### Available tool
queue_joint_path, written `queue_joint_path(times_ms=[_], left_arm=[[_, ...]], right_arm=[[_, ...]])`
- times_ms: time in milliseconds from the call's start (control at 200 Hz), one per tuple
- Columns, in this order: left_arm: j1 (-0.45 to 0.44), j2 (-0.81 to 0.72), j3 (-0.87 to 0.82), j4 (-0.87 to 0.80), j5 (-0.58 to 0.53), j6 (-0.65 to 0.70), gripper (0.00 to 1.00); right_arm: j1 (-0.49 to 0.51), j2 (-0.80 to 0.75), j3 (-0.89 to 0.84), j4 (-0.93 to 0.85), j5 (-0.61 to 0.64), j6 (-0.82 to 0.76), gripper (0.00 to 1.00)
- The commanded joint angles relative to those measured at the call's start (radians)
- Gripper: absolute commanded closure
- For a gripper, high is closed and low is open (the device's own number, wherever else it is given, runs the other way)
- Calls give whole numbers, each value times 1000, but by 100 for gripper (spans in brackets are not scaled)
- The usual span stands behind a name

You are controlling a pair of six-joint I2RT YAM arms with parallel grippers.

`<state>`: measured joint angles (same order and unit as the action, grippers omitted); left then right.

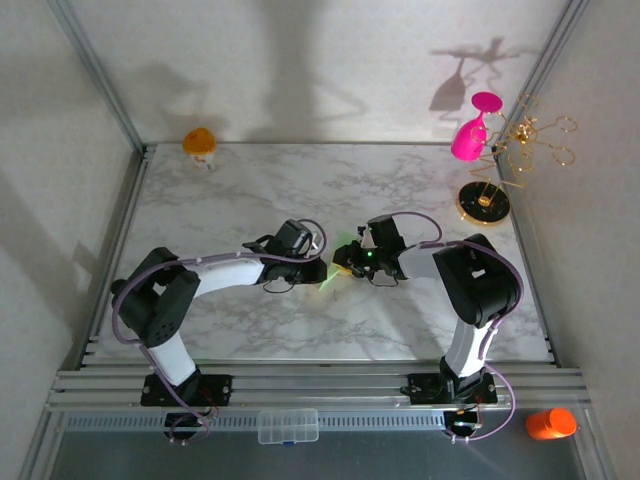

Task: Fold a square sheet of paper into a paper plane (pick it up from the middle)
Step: Fold the wing for the fifth time at the center of the table.

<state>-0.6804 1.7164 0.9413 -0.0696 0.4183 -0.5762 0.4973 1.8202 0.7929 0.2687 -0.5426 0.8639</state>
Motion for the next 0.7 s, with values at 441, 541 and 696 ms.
queue_joint_path(times_ms=[441,541,696], left_arm=[[-38,97,-13,121,8,-102,91],[-38,110,-16,113,-2,-99,92],[-36,118,-24,96,-17,-88,92]], right_arm=[[9,79,12,-79,76,-9,71],[9,79,12,-83,77,-10,72],[10,82,16,-86,76,-12,72]])
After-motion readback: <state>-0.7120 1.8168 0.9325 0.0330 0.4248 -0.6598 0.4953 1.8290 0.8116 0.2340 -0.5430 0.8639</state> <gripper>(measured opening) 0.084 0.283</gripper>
